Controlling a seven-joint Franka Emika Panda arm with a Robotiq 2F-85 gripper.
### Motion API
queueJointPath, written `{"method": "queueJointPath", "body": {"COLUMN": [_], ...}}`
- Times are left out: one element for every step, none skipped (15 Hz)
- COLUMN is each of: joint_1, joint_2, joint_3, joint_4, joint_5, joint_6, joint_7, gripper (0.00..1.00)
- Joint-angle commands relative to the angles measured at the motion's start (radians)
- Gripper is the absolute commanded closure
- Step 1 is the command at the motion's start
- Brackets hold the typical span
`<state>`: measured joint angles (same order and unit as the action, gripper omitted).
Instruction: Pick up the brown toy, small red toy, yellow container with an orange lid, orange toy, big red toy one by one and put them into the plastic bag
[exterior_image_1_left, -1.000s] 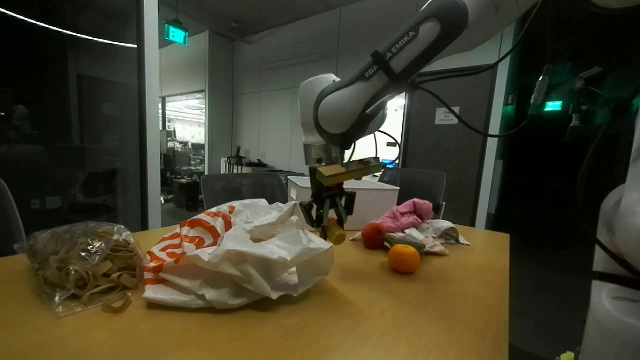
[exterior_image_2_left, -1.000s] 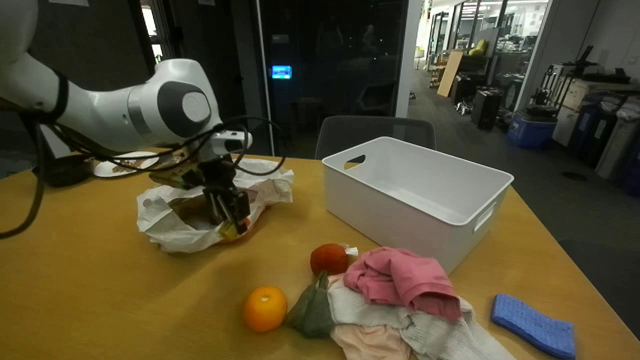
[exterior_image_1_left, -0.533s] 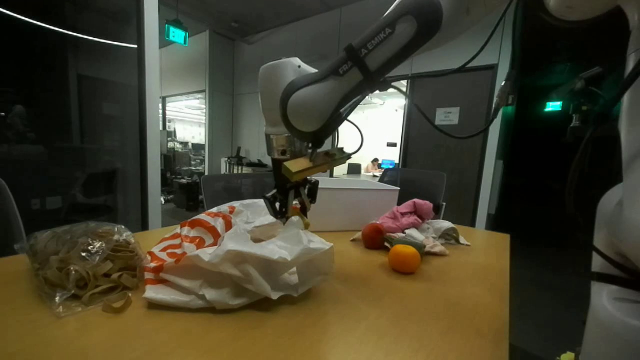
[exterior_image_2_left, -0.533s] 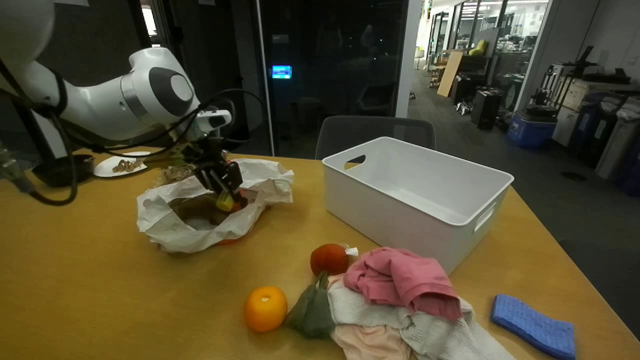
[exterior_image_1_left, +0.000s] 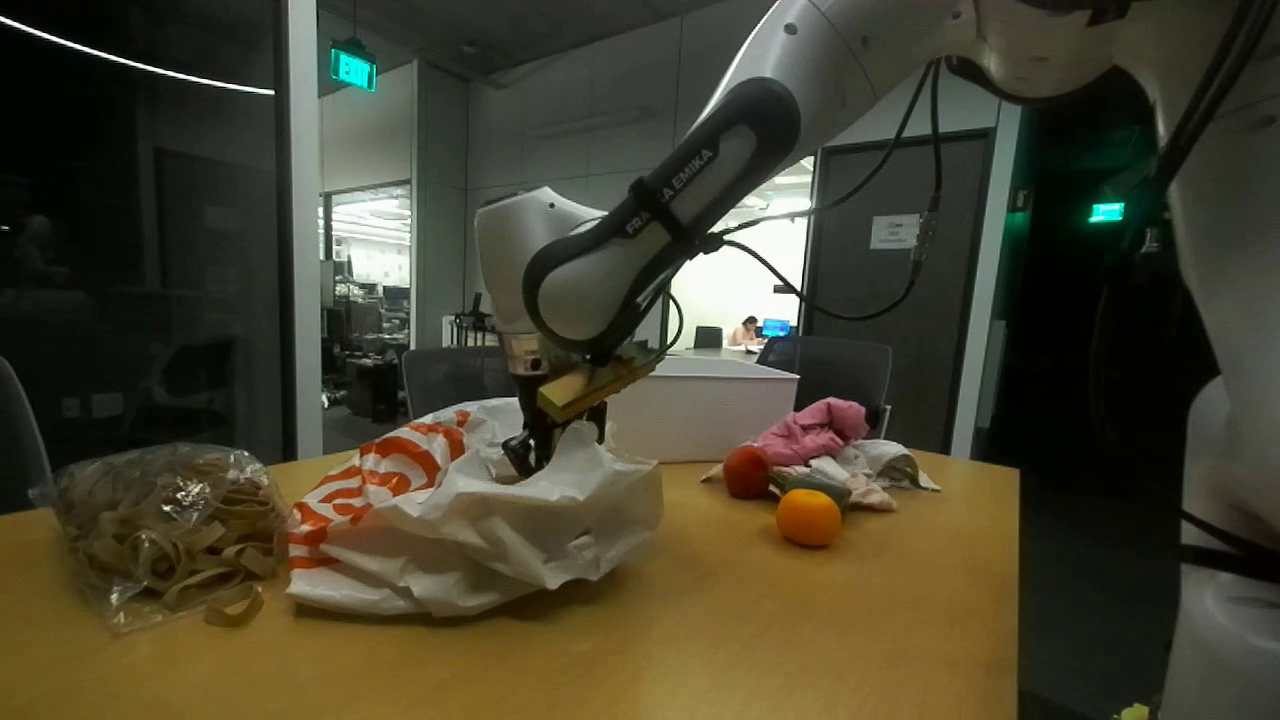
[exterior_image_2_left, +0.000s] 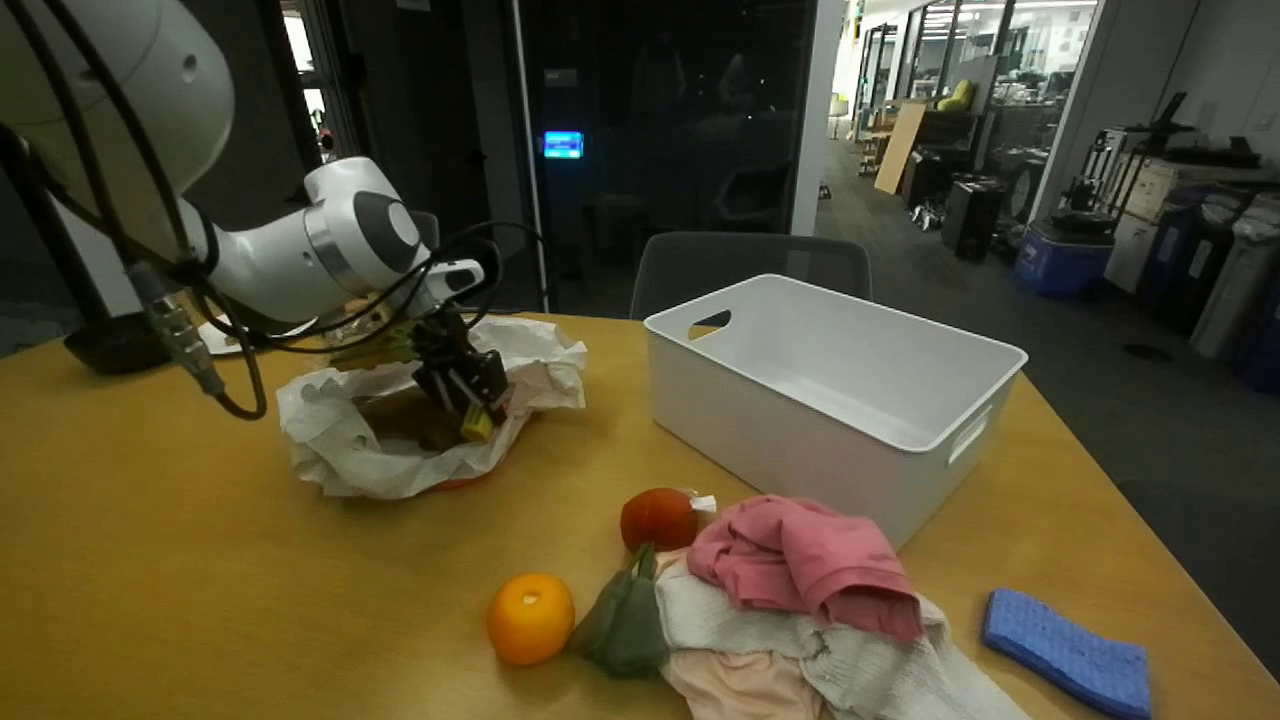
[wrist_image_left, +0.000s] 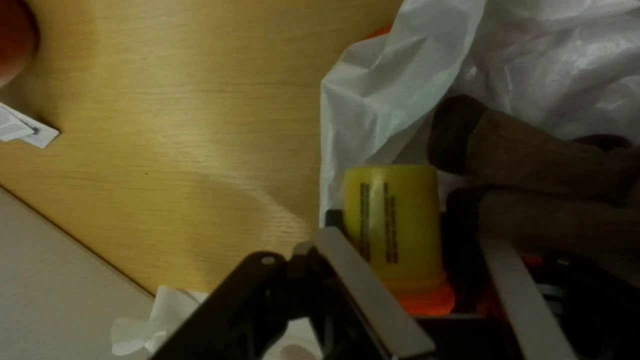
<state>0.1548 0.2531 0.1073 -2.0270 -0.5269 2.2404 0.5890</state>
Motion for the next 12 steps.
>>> {"method": "queueJointPath", "body": {"joint_1": [0.045,0.053,0.06,0.065,0.069,0.069,0.072,0.074,0.077,0.079,0.08,0.079], "joint_2": [0.03,0.027,0.026,0.027,0.033,0.042,0.049,0.055,0.061,0.064,0.066,0.065], "joint_3": [-0.043,-0.046,-0.049,-0.048,-0.049,-0.047,-0.047,-0.046,-0.045,-0.045,-0.045,-0.043], "joint_4": [0.05,0.051,0.053,0.058,0.065,0.074,0.08,0.085,0.087,0.088,0.088,0.085], "joint_5": [-0.087,-0.109,-0.133,-0.152,-0.168,-0.173,-0.18,-0.181,-0.185,-0.182,-0.18,-0.164], "joint_6": [0.035,0.05,0.061,0.069,0.077,0.086,0.098,0.103,0.111,0.117,0.124,0.127], "joint_7": [-0.007,-0.01,-0.005,-0.006,-0.004,-0.006,-0.001,-0.003,-0.002,-0.004,-0.003,-0.01], "gripper": [0.77,0.77,0.77,0.77,0.77,0.77,0.77,0.77,0.58,0.27,0.28,0.27]}}
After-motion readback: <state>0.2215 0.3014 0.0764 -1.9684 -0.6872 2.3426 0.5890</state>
